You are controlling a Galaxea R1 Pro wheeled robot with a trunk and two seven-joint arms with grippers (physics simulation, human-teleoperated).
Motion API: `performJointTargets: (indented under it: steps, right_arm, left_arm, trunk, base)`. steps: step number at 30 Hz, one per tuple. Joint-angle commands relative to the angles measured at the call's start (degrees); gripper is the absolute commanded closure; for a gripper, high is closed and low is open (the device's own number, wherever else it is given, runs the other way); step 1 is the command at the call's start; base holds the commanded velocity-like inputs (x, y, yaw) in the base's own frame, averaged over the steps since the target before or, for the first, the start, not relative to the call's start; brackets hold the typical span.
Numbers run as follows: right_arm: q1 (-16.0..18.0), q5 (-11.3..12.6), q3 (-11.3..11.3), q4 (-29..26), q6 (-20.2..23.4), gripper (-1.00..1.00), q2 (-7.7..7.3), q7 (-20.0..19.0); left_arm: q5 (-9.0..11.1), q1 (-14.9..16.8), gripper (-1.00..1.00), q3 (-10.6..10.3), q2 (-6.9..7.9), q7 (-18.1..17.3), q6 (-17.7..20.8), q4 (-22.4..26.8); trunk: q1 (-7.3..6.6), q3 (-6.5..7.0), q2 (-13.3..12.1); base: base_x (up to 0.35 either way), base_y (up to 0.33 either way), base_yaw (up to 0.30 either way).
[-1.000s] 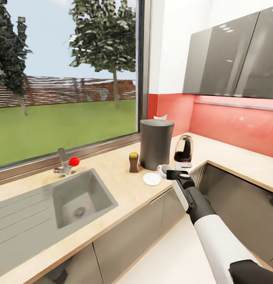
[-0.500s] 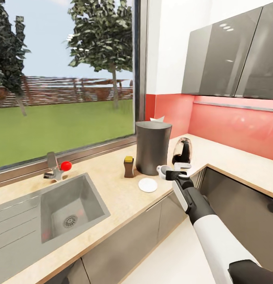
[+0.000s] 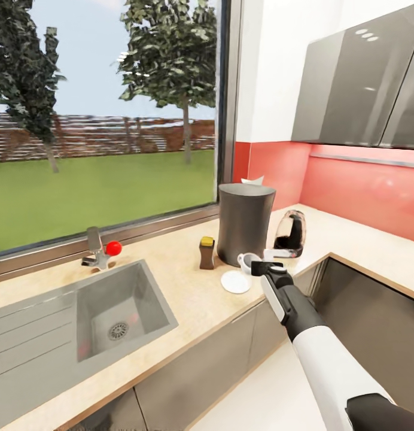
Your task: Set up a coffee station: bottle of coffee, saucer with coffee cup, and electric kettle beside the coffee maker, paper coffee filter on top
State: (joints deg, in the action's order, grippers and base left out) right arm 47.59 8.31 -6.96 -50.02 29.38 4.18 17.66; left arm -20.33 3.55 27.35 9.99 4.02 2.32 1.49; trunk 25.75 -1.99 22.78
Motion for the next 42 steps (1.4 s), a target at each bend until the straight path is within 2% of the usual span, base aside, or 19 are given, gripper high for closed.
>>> performJointTargets:
  steps: [1,12,20,29,42]
  right_arm:
    - [0.1,0.6,-0.2,0.2,0.2,1.0,-0.04,0.5]
    - [0.1,0.5,-0.2,1.7,0.1,1.0,-0.05,0.5]
    - [0.1,0.5,0.0,7.4,0.0,1.0,-0.56,0.4]
    - [0.1,0.4,0.0,11.2,-0.2,1.0,-0.66,0.3]
    - [0.1,0.4,-0.1,12.0,-0.3,1.0,-0.58,0.4]
  left_arm:
    - [-0.6,0.1,-1.0,0.4,-0.03,0.1,0.3,0.0]
    - [-0.6,0.1,-1.0,0.5,-0.08,0.0,0.3,0.0]
    - [-0.6,0.1,-1.0,0.6,-0.07,0.1,0.3,0.0]
    - [-0.6,0.1,-1.0,0.5,-0.11,0.1,0.3,0.0]
    - [-0.7,0.1,-1.0,0.5,-0.14,0.0,0.3,-0.1]
  trunk:
    - [0.03,-0.17,0.1]
    - [0.03,-0.57,0.1]
    - [0.03,-0.6,0.1]
    - [0.03,-0.6,0.1]
    - [0.03,-0.6,0.1]
  base:
    - [0.01,0.0,0.239]
    - [0.041,-0.008,0.209]
    - [0.095,-0.046,0.015]
    - [0.107,-0.055,0.0]
    - [0.091,-0.051,0.0]
